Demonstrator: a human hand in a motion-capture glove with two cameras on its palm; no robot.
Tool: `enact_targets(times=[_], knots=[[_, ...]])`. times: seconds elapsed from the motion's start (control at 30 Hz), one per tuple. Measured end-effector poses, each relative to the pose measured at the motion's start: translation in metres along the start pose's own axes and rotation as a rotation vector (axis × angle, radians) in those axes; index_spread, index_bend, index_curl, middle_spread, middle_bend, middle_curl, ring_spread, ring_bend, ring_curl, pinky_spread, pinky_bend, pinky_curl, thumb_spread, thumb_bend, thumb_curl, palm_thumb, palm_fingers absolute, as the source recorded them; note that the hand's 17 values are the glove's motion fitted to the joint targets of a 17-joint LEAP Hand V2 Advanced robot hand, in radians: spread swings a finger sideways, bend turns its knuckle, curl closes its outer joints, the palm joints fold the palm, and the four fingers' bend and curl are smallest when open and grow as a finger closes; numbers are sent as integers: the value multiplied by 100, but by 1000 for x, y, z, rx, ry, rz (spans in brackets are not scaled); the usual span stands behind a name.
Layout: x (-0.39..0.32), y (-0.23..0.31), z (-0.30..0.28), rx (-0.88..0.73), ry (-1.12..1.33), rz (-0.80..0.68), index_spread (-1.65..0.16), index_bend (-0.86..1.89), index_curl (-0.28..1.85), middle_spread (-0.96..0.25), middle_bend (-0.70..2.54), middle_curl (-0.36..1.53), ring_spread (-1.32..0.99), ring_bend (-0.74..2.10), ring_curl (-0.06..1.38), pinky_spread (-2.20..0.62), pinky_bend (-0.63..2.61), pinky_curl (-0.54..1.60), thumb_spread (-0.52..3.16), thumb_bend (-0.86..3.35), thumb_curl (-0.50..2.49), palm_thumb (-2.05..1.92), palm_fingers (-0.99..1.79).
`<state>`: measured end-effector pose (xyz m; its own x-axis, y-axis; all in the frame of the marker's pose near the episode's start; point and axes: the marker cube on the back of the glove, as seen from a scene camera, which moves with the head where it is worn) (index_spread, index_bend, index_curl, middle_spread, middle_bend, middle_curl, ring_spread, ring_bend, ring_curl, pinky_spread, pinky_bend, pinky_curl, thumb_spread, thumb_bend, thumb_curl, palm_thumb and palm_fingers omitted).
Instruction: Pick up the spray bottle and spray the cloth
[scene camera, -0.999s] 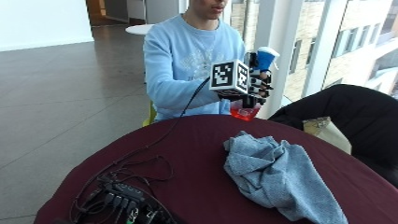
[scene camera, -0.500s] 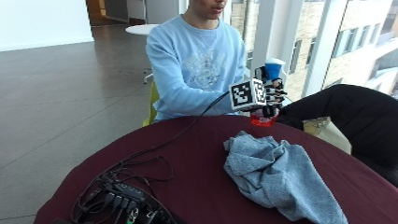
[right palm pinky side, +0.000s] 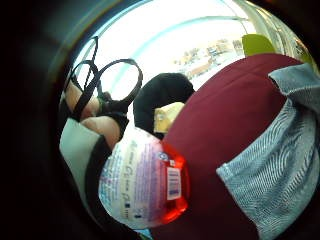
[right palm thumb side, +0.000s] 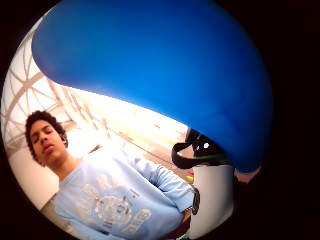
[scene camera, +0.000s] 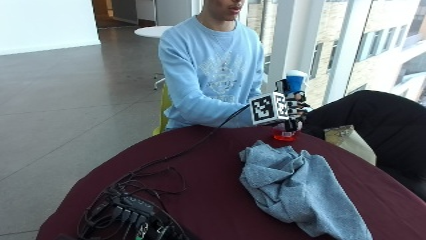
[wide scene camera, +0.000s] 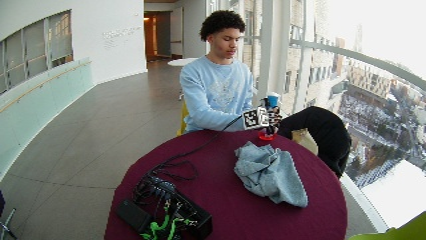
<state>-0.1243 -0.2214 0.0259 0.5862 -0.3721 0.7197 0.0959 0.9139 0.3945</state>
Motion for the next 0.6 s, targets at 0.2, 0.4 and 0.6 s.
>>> enact_targets(times=[0.2,0.4,0.6], knots=[[-1,9,-7,-12,-13,9,-19,14,29,-8,39,50,-4,55,39,8,26,36,94,-4,60,82,109],[-16,37,-46,63,61,-5,-23,7,28,-9,31,48,-6,55,40,9,29,37,105,-4,54,73,94],[-31,89,-106,94,258,11,-25,7,25,-9,30,47,-7,53,39,9,29,37,111,-3,49,70,92]])
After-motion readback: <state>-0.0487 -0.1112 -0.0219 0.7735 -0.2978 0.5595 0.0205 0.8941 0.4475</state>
